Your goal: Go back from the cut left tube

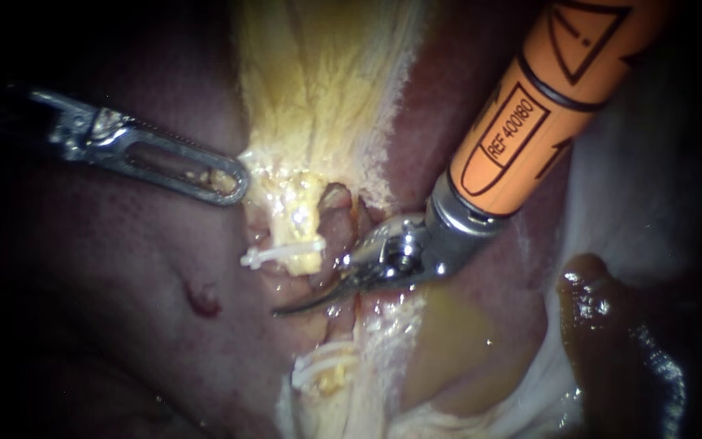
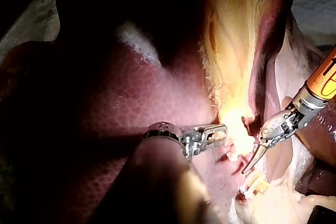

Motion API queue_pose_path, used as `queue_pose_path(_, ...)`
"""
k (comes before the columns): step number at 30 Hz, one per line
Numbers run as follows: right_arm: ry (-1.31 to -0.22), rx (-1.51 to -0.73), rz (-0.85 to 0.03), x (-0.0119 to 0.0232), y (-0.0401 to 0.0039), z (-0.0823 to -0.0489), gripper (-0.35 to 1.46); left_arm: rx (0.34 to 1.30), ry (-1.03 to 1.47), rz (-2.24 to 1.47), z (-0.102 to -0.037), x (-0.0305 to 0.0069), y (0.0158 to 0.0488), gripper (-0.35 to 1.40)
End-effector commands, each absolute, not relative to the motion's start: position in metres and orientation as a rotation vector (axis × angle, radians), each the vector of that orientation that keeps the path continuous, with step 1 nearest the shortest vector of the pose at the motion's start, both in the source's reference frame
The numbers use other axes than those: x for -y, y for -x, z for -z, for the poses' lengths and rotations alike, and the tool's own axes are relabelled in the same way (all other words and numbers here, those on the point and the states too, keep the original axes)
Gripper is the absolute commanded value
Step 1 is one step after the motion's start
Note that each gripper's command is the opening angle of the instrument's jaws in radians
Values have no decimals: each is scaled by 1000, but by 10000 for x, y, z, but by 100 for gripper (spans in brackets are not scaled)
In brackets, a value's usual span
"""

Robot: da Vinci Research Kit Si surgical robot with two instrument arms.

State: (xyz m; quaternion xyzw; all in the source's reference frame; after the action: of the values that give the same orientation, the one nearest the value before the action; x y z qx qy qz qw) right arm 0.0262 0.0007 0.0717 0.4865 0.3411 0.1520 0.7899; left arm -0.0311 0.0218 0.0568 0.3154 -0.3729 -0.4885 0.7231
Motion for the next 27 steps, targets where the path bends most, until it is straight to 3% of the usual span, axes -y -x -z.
queue_pose_path(1,-1046,-734,-327,-7,-262,-717,-35,823,-697,1078,-568,-218,311,-35)
queue_pose_path(6,-1046,-732,-322,-6,-258,-716,-35,823,-697,1077,-568,-218,311,-35)
queue_pose_path(8,-1024,-742,-337,-5,-258,-717,62,823,-697,1077,-568,-218,310,-35)
queue_pose_path(9,-1001,-750,-353,-5,-257,-718,98,823,-697,1077,-568,-218,310,-35)
queue_pose_path(10,-983,-756,-365,-5,-257,-718,116,823,-697,1077,-568,-218,310,-35)
queue_pose_path(19,-975,-782,-390,-4,-252,-714,136,823,-698,1077,-568,-218,309,-35)
queue_pose_path(24,-825,-860,-350,-1,-227,-705,143,823,-699,1076,-568,-219,308,-35)
queue_pose_path(27,-653,-901,-333,-4,-201,-695,143,823,-699,1076,-567,-219,307,-35)
